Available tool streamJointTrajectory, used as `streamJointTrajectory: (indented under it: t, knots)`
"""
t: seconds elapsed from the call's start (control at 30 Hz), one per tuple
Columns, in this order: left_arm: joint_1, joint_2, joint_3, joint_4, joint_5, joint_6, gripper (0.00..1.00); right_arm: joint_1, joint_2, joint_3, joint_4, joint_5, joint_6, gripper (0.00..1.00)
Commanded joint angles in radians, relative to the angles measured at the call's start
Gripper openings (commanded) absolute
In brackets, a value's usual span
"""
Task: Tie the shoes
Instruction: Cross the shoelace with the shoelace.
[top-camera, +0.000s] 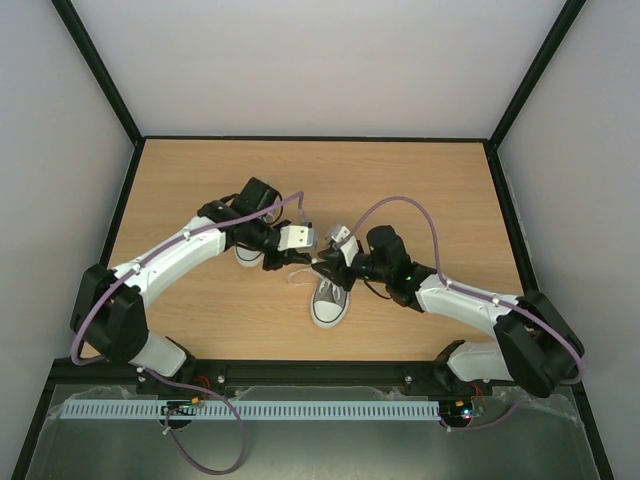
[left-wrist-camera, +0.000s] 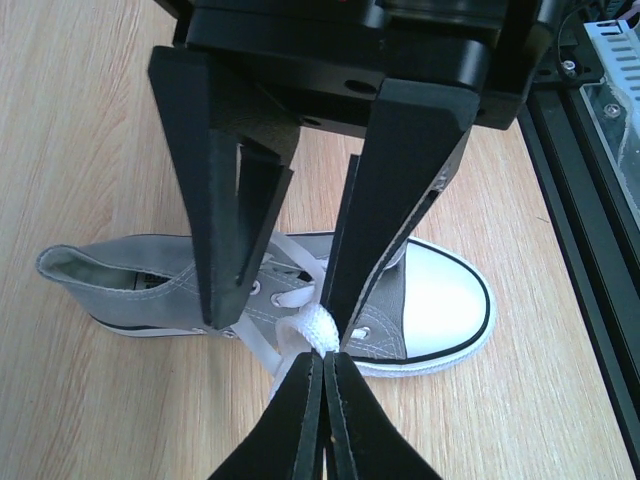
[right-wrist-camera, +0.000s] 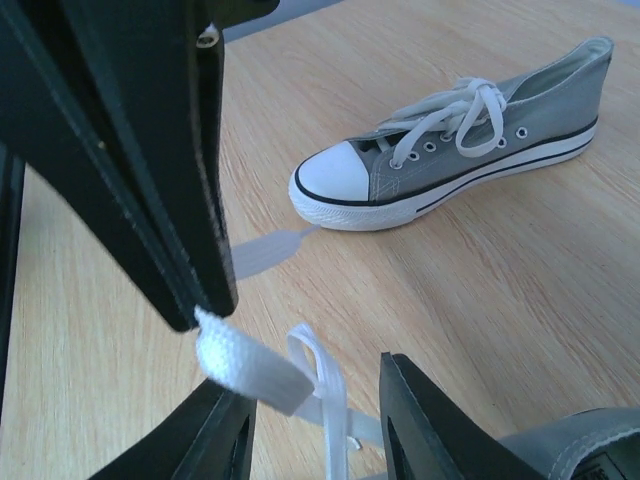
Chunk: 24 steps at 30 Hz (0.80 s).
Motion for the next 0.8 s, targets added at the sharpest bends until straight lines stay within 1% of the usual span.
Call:
streamJointTrajectory:
  t: [0.0,0.07,0.13,0.17,0.27,0.3,0.37,0.47,0.53,0.57,0.6,0.63,0.67,0.7,0.77]
  knots:
    - [0.007,0.021,0.027,-0.022,0.042,0.023,0.02,0.007,0.024,0.018,0.087,0.006,-0.006,0.37]
    - [0.007,0.025,0.029,-0.021,0.042,0.024,0.03,0.008,0.025,0.016,0.091,-0.006,-0.005,0.38]
    - [0.007,0.028,0.032,-0.021,0.043,0.025,0.02,0.008,0.026,0.017,0.097,-0.007,0.006,0.36]
    - [0.006,0.029,0.034,-0.023,0.044,0.027,0.02,0.008,0.024,0.016,0.1,-0.009,0.012,0.31]
    - [0.007,0.034,0.038,-0.028,0.046,0.032,0.02,0.007,0.0,0.014,0.101,-0.016,0.041,0.13]
    - [0.007,0.034,0.04,-0.03,0.045,0.031,0.02,0.007,-0.009,0.017,0.088,-0.015,0.053,0.09]
    - [0.008,0.033,0.041,-0.022,0.028,0.02,0.02,0.007,-0.022,0.026,0.03,0.029,0.091,0.04]
    - [0.009,0.031,0.036,0.086,-0.094,-0.095,0.02,0.005,-0.044,0.021,-0.063,0.058,0.184,0.01]
    - [0.011,0.039,0.036,0.185,-0.233,-0.181,0.03,0.003,-0.067,-0.002,-0.09,0.078,0.262,0.01]
    - [0.018,0.047,0.041,0.225,-0.29,-0.211,0.07,0.002,-0.078,-0.014,-0.096,0.098,0.304,0.01]
    - [0.03,0.054,0.053,0.25,-0.325,-0.237,0.17,-0.001,-0.088,-0.026,-0.101,0.117,0.355,0.01]
    - [0.046,0.059,0.067,0.266,-0.315,-0.256,0.34,-0.005,-0.094,-0.035,-0.102,0.129,0.387,0.01]
    - [0.071,0.06,0.08,0.27,-0.27,-0.265,0.49,-0.008,-0.098,-0.038,-0.108,0.144,0.419,0.01]
    - [0.096,0.054,0.09,0.266,-0.198,-0.262,0.57,-0.013,-0.096,-0.034,-0.118,0.155,0.448,0.01]
    - [0.125,0.027,0.09,0.24,-0.076,-0.22,0.67,-0.027,-0.083,-0.019,-0.145,0.165,0.498,0.01]
